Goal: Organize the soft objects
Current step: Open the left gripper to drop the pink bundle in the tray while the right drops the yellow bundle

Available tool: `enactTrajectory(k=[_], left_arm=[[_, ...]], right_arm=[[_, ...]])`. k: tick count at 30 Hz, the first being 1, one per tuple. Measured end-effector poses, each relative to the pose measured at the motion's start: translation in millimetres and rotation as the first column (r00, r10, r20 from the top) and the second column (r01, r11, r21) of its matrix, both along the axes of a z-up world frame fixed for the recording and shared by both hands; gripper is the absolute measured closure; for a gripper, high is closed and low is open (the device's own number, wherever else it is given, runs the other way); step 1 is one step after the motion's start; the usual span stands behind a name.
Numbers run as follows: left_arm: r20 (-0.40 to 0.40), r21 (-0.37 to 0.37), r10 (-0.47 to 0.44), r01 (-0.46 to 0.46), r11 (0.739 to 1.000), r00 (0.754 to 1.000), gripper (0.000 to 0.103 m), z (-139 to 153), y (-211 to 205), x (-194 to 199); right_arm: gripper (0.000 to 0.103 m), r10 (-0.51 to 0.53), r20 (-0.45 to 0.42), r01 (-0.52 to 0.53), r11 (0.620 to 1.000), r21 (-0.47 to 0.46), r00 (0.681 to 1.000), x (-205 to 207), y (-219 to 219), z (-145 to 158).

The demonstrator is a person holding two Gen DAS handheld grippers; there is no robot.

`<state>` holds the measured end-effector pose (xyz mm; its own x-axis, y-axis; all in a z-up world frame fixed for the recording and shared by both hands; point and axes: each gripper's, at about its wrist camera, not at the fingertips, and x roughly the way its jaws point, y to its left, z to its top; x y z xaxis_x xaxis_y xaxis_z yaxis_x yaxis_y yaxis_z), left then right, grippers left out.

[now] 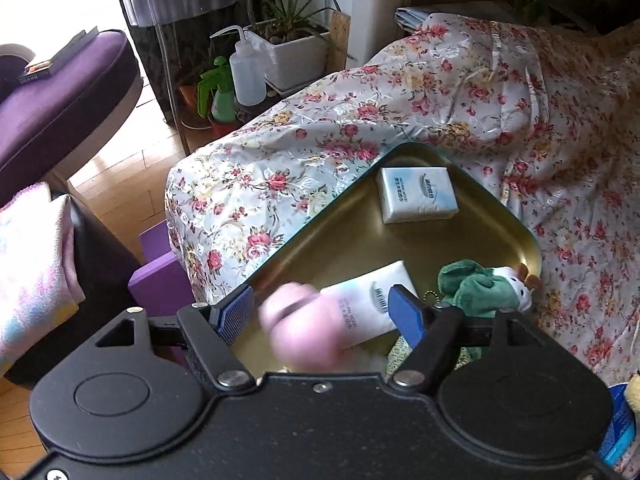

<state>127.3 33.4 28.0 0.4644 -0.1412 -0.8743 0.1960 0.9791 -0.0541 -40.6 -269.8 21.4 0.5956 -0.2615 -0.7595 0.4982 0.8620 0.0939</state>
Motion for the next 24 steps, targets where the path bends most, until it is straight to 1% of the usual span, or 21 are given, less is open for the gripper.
enactTrajectory(k=[4,6,10,13,20,22,24], left_arm=[[-0.002,0.006,0.01,-0.01,1.0,1.0,0.032,5,-3,-5],[-0.004,0.008,0.021,-0.021,1.0,1.0,0.032,7,-4,-8],[0.003,-0.012,0.032,-0.032,0.999,0.999,0.032,16,-1,-12],[0.017,-0.027,0.043,-0.042,0.999,0.999,0.032,21,2,-12],[-0.015,-0.098,0.078,-0.079,0.992,0.997,0.032,26,15,-10],[-0.016,-0.119,0.096,-0.097,0.988,0.995,0.032,29,20,-9],[-0.014,-0.144,0.11,-0.111,0.983,0.994,0.032,33,25,-9]], right_arm=[[0.068,0.051,0.021,-0.052,0.998,0.022,0.998,4,18,8],[0.068,0.075,0.019,-0.075,0.997,0.024,0.997,12,29,12],[0.068,0.112,0.02,-0.113,0.992,0.048,0.993,33,52,18],[0.068,0.136,0.027,-0.138,0.987,0.079,0.99,56,71,22],[0.067,0.229,0.038,-0.232,0.967,0.103,0.973,122,124,33],[0.067,0.243,0.046,-0.247,0.963,0.112,0.969,140,136,35],[0.064,0.247,0.062,-0.253,0.961,0.114,0.967,157,146,35]])
